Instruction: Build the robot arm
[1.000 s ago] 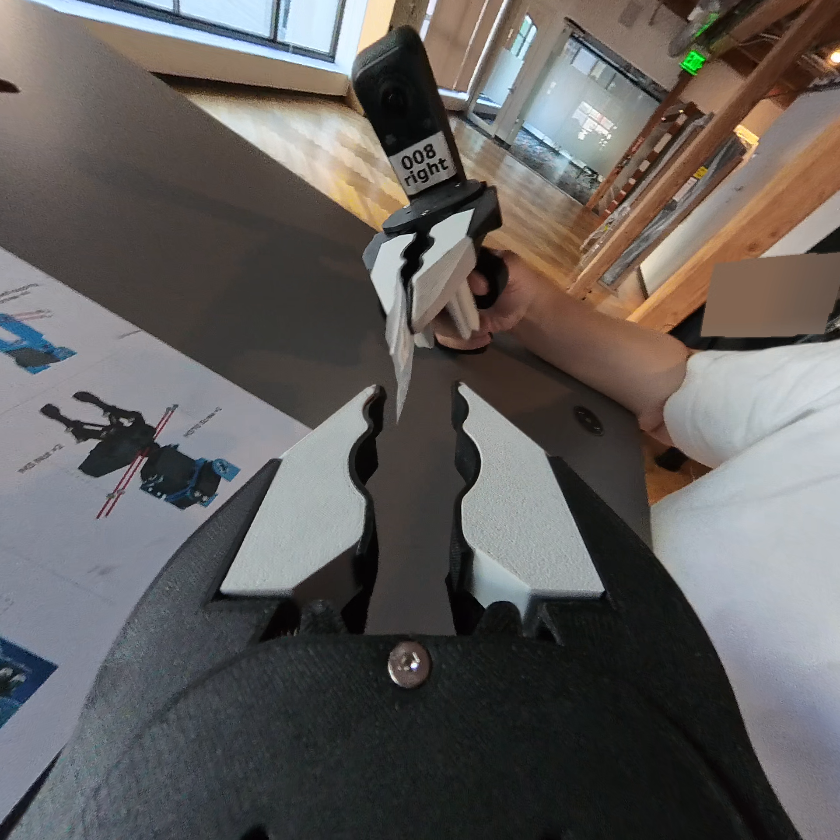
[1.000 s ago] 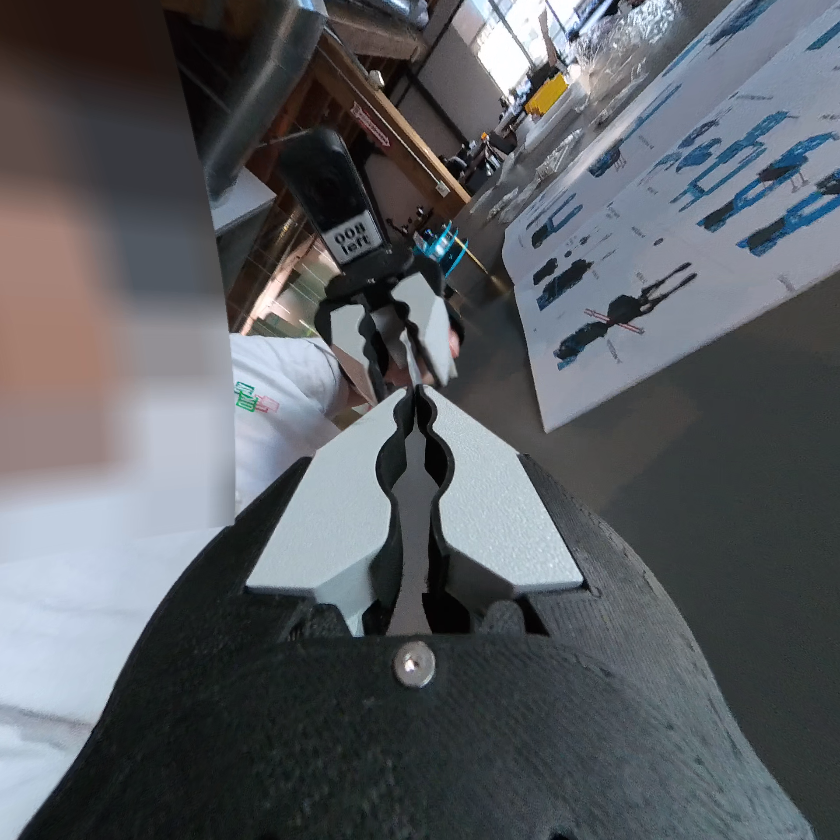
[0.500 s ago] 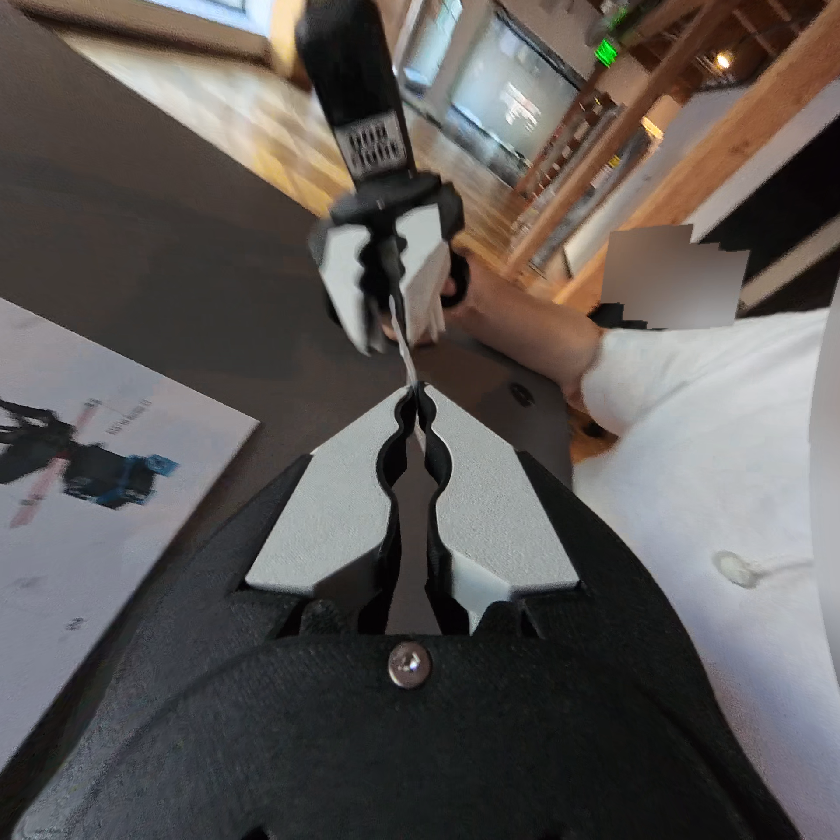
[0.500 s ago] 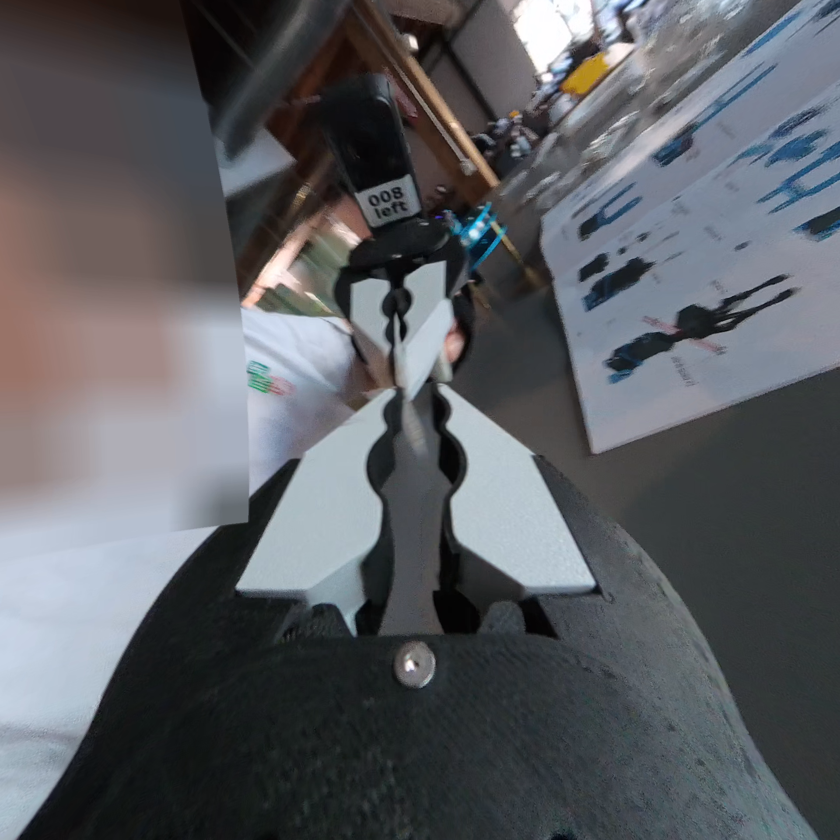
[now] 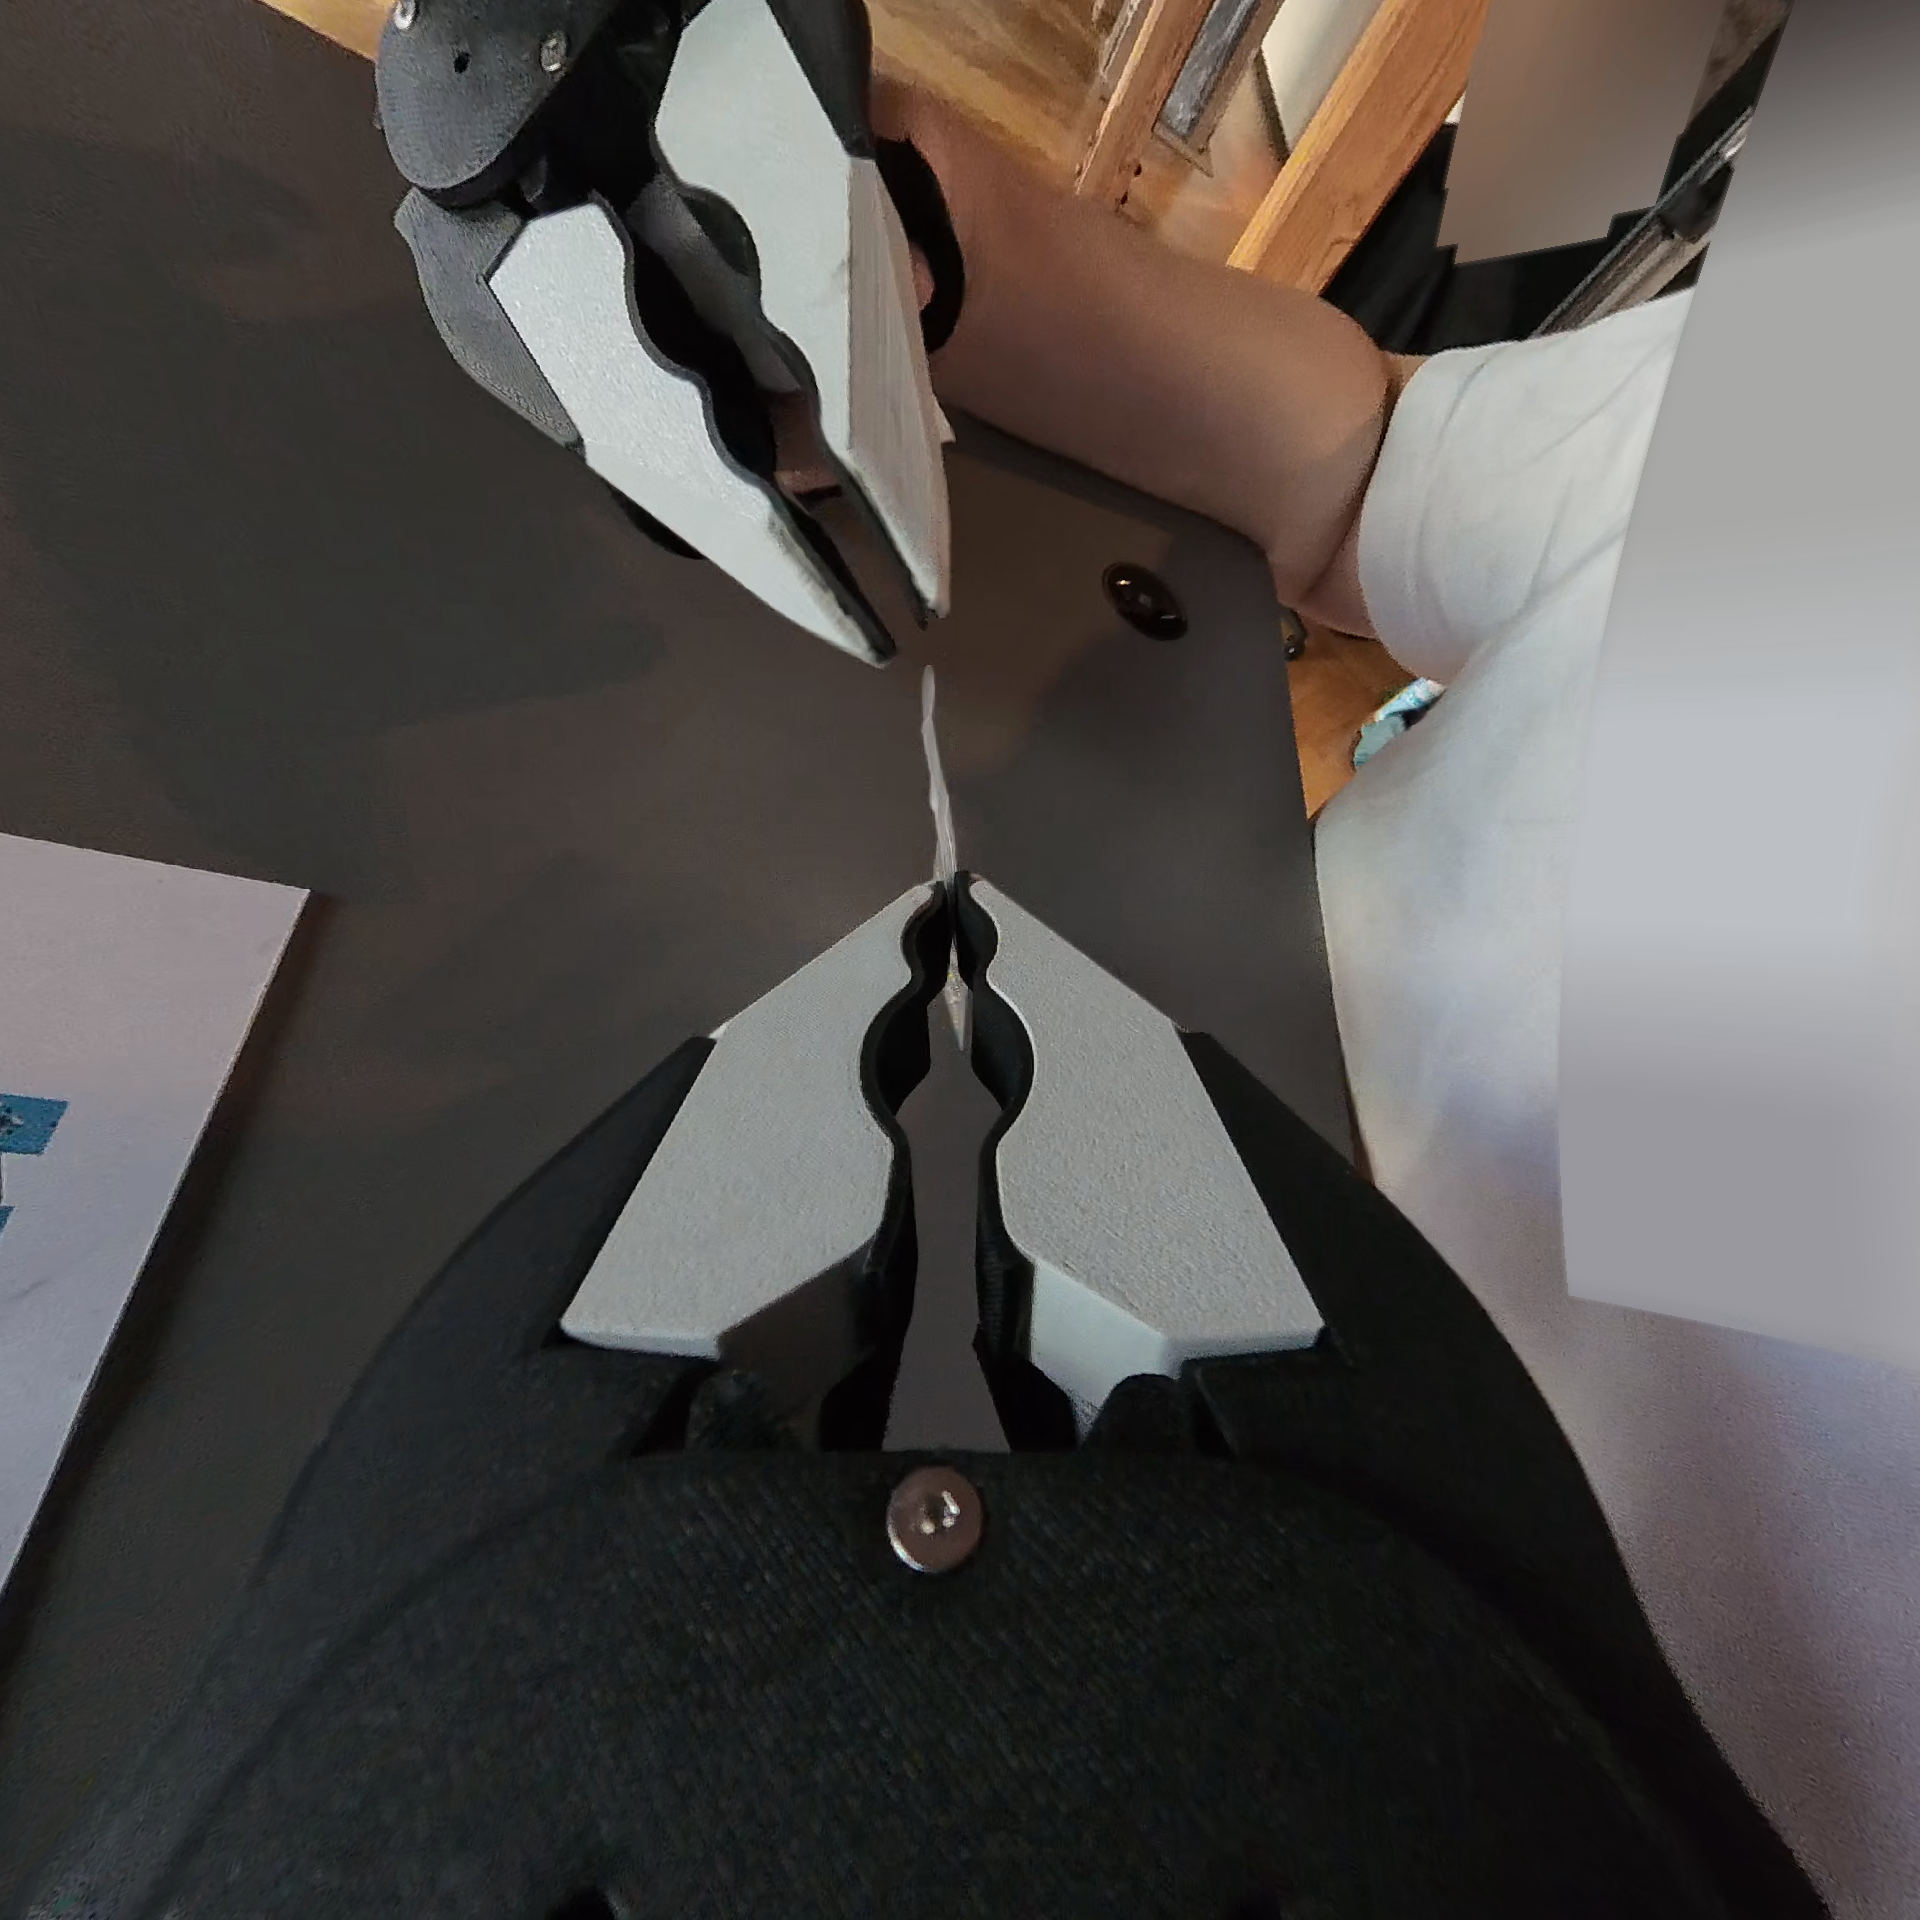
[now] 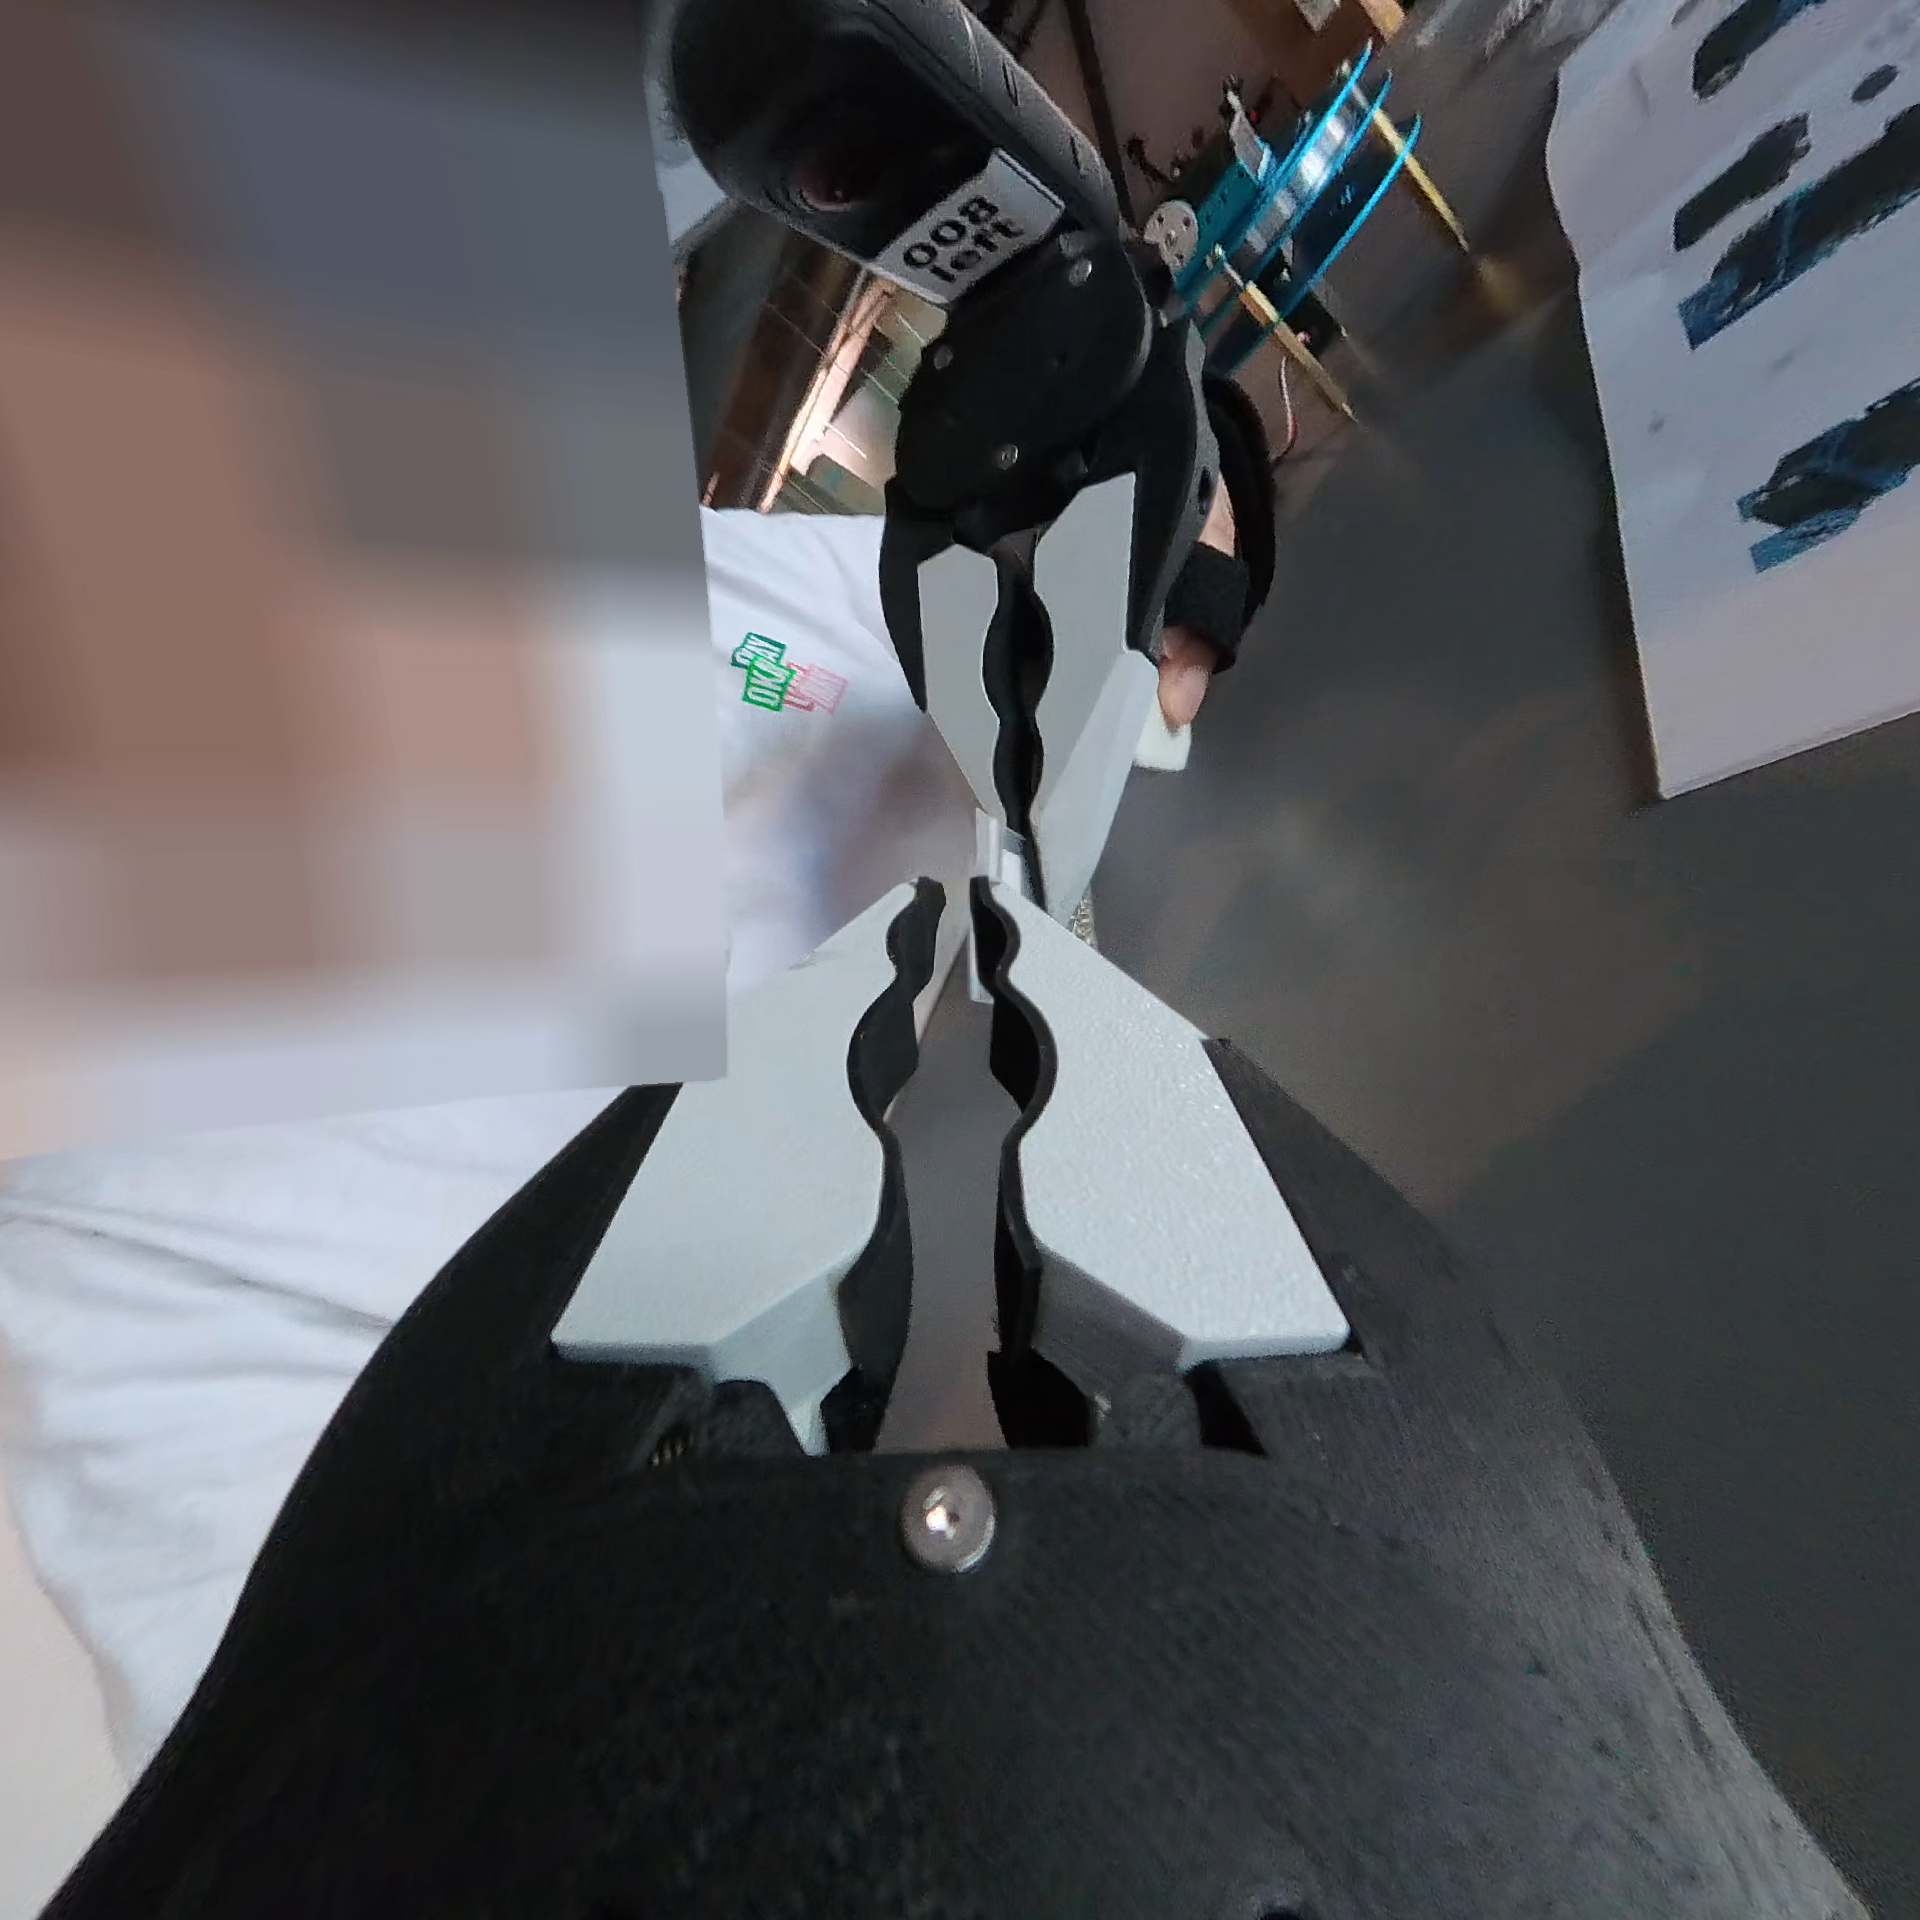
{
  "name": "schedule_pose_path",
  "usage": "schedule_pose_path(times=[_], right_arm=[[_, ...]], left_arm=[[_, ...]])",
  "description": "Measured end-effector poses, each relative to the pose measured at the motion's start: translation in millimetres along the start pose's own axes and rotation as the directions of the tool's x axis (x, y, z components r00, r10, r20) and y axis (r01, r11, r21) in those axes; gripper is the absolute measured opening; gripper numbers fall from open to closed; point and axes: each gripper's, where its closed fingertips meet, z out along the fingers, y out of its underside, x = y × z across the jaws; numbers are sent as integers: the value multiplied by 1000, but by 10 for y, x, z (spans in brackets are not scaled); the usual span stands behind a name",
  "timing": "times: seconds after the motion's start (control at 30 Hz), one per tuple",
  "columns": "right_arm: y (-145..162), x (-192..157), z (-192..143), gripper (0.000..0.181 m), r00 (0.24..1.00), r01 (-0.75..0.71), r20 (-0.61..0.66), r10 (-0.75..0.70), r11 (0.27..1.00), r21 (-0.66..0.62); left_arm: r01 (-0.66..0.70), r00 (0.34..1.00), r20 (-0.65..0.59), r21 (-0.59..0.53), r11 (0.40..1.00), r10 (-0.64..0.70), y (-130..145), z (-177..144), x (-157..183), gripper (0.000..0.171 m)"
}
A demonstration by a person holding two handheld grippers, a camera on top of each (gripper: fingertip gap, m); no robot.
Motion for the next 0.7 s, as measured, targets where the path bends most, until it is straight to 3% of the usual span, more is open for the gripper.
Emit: schedule_pose_path(times=[0.13, 0.6, 0.7], right_arm=[[67, 63, 53, 12, 998, 29, -55, -32, 998, -51], [92, 142, 89, 0, 993, 49, -99, -58, 994, -93], [27, 179, 66, 0, 986, 86, -137, -96, 994, -70]], left_arm=[[-3, 1000, 10, -22, 1000, 3, 44, 27, -40, 0], [-7, 1000, 24, -17, 1000, 7, 30, 13, -71, 0], [2, 994, 108, 13, 1000, -3, -8, -27, -212, 1]])
